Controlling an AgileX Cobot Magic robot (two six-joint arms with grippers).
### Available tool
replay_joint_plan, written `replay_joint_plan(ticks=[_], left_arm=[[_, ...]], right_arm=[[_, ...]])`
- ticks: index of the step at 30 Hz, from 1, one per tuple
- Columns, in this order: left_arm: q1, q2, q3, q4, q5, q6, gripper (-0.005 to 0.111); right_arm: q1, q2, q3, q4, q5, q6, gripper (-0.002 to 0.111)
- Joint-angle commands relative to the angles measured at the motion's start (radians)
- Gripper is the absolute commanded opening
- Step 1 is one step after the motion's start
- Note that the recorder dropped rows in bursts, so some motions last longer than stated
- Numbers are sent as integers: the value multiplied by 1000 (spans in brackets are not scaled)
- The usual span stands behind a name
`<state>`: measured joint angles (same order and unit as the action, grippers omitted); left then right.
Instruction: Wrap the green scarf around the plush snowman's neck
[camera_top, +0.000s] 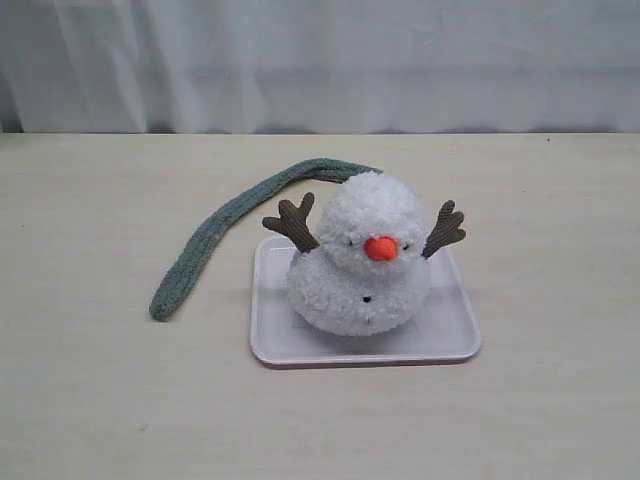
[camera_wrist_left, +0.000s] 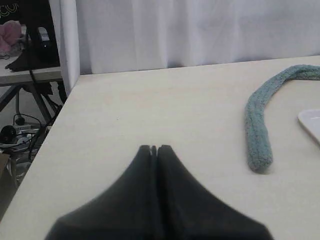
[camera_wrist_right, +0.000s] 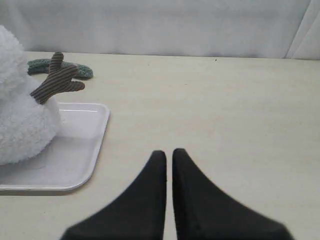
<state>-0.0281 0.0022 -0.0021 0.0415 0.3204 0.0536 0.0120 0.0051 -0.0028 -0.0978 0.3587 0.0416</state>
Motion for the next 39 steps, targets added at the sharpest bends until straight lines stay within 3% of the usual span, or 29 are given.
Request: replay_joint_plan(ticks=[1,7,12,14,15,17,21,24,27,30,39], left_arm=[[-8,-2,2,3,-12,-3,0],[-8,-2,2,133,-91,4,0],[-8,-2,2,-42,-255,-6,0],[-8,-2,2,-36,-371,-3,0],[-8,-2,2,-60,-530,-21,0],[-8,-2,2,-61,-673,-155,0],[-8,-2,2,-57,-756,-426,0],[-8,-2,-18,-31,-751,-509,0],[-8,44,-132,126,-724,-619,0],[-8,220,-266,292,-697,-688,0],[-8,692,-440,414,-654,-691,0]], right_arm=[[2,-5,3,3,-9,-3,4],[2,-5,3,3,-9,-3,4],[2,-5,3,3,-9,-3,4],[2,-5,3,3,-9,-3,4],[2,-5,3,3,-9,-3,4],[2,-5,3,3,-9,-3,4],[2,-5,3,3,-9,-3,4],[2,-5,3,3,-9,-3,4],[2,-5,3,3,-9,-3,4],[2,-5,3,3,-9,-3,4],[2,-5,3,3,-9,-3,4]])
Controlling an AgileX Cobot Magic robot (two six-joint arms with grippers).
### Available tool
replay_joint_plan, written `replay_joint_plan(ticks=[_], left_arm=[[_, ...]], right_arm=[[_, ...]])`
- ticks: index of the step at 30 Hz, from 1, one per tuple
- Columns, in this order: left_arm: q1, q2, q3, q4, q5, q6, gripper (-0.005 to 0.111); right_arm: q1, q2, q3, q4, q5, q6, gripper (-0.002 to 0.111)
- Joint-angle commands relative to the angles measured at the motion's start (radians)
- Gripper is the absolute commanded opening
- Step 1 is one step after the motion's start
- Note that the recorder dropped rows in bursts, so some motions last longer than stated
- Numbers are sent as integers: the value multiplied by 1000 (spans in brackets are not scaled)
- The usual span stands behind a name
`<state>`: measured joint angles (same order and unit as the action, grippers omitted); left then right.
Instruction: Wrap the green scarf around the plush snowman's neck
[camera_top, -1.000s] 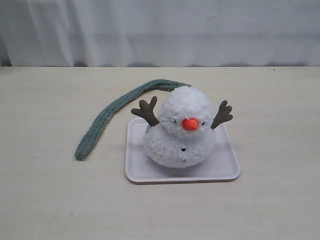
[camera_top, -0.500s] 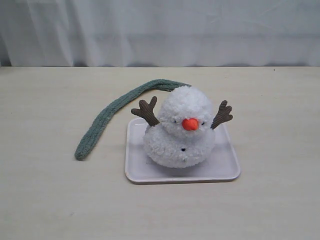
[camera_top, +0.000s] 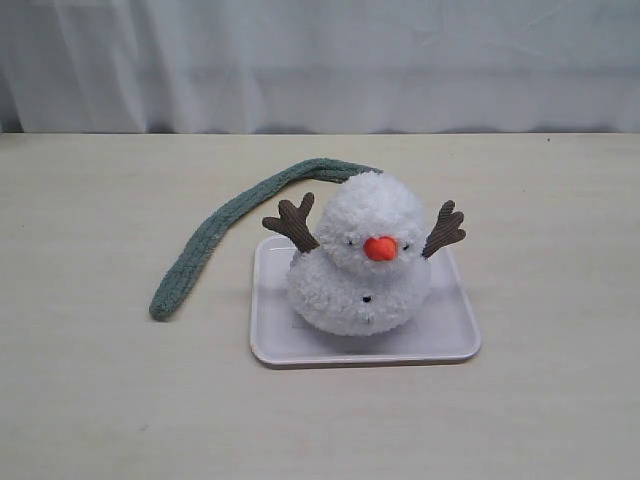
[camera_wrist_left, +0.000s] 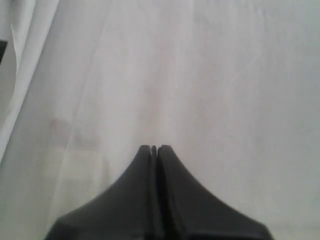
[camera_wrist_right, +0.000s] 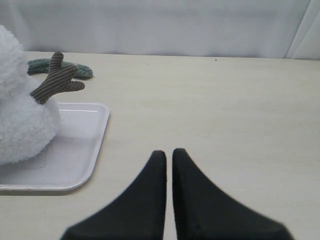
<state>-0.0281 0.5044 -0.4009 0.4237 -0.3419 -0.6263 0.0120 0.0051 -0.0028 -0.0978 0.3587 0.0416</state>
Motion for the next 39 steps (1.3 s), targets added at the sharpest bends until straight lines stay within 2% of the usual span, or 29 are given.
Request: replay_joint_plan(ticks=[1,5,8,12,17,20,21,23,24,26,29,34,39], left_arm=[[-8,237,-50,32,2,-11,0],[-8,478,-88,78,-2,-11,0],[-16,668,-136,151,93,-35,0],[-80,893,-235,232,279,-33,0],[-168,1120,-372,297,427,-30,1],[-189,1202,-447,297,445,-18,15],[-195,1220,-465,297,443,-16,23],[-206,1261,-507,297,421,18,57],[-206,1286,-526,299,404,59,79],[-206,1307,-560,299,447,77,98],[-218,1319,-569,289,429,71,98],[-340,1392,-569,301,411,113,98],[-350,1463,-571,296,316,50,98]], right_arm=[[2,-5,3,3,-9,-3,4],[2,-5,3,3,-9,-3,4],[2,-5,3,3,-9,-3,4],[2,-5,3,3,-9,-3,4],[2,-5,3,3,-9,-3,4],[2,-5,3,3,-9,-3,4],[2,-5,3,3,-9,-3,4],[2,-5,3,3,-9,-3,4],[2,-5,3,3,-9,-3,4],[2,-5,3,3,-9,-3,4],[2,-5,3,3,-9,-3,4],[2,-5,3,3,-9,-3,4],[2,-5,3,3,-9,-3,4]])
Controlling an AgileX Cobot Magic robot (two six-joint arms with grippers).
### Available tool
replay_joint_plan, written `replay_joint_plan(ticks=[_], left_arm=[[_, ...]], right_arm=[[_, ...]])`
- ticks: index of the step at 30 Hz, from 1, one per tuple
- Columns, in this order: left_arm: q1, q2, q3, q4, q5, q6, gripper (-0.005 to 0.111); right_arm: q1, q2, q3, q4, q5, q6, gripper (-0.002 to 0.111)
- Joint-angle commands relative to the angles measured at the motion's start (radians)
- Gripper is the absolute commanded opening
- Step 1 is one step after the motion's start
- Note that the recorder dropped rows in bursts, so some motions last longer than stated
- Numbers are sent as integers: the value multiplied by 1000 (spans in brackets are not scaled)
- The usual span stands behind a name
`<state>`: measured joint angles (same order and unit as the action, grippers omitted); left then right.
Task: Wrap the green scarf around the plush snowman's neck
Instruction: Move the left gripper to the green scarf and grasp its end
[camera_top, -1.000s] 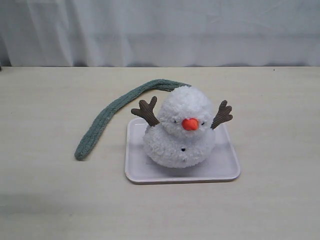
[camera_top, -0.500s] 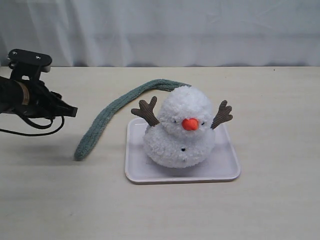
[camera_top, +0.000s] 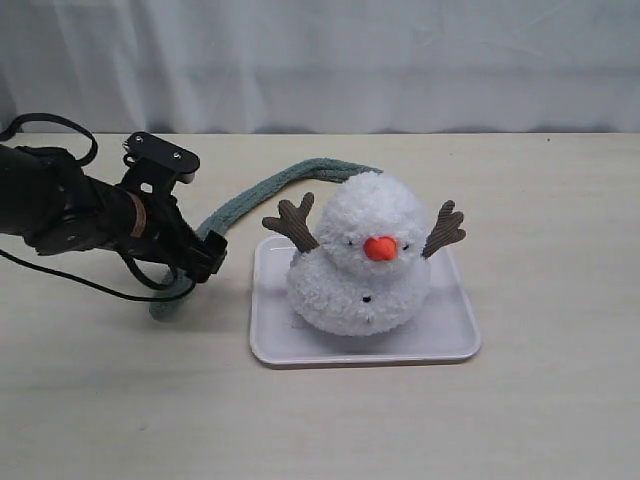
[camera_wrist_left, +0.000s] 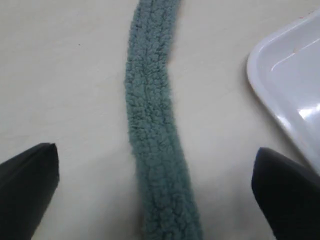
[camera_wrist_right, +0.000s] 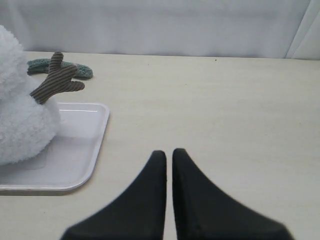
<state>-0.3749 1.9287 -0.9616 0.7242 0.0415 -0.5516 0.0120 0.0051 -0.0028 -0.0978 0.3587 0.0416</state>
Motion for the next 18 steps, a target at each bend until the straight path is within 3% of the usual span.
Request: replay_joint_plan(ticks=[1,6,11,18], left_arm=[[-3,49,-11,-4,-89,-25,98],[-3,85,-18,-4,-208,3,98],[15,103,-71,-11,-122,31,98],[41,140,-73,-11,-150,26,98]], right_arm=[[2,-5,3,3,-9,-3,4],[2,-5,3,3,-9,-3,4],[2,-5,3,3,-9,-3,4],[2,-5,3,3,-9,-3,4]])
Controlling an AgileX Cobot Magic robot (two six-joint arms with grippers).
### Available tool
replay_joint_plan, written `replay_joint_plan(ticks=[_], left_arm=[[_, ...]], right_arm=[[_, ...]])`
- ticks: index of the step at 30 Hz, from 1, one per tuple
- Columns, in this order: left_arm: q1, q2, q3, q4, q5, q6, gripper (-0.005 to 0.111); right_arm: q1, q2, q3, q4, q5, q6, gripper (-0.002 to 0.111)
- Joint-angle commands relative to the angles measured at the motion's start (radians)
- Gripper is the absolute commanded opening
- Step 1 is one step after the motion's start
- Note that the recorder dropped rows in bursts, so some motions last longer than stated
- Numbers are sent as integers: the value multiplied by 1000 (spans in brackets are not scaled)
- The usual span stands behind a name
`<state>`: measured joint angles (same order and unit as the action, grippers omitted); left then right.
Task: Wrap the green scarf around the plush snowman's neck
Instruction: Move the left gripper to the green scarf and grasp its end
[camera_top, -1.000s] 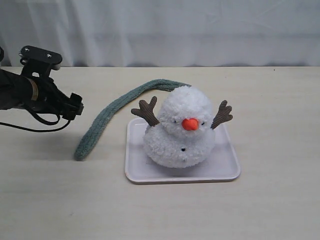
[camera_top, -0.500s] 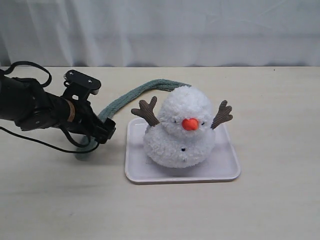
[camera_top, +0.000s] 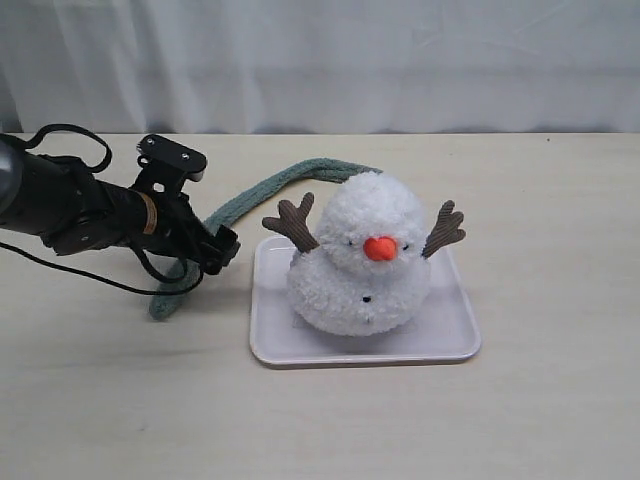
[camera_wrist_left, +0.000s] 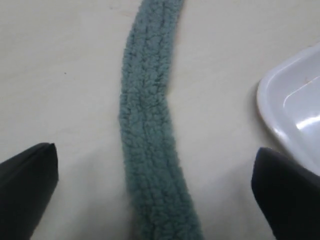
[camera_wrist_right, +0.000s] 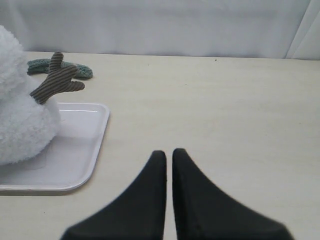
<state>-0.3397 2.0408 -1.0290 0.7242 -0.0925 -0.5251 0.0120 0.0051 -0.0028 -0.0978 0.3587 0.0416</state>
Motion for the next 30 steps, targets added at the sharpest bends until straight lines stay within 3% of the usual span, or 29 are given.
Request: replay_joint_plan(ticks=[1,11,13,18,26,30], left_arm=[[6,43,-6,-11,-25,0,98],[7,96,-35,-94,-60,0,98],[7,96,-35,-94,-56,2,93],[7,96,-35,-94,-46,4,63],[7,96,-35,-94,99,-2,3],[7,96,-35,-101,167,-2,0]], right_arm=[[2,-5,3,3,-9,-3,4],[2,-5,3,3,-9,-3,4],[2,-5,3,3,-9,-3,4],[2,-5,3,3,-9,-3,4],[2,-5,3,3,-9,-3,4],[2,-5,3,3,-9,-3,4]])
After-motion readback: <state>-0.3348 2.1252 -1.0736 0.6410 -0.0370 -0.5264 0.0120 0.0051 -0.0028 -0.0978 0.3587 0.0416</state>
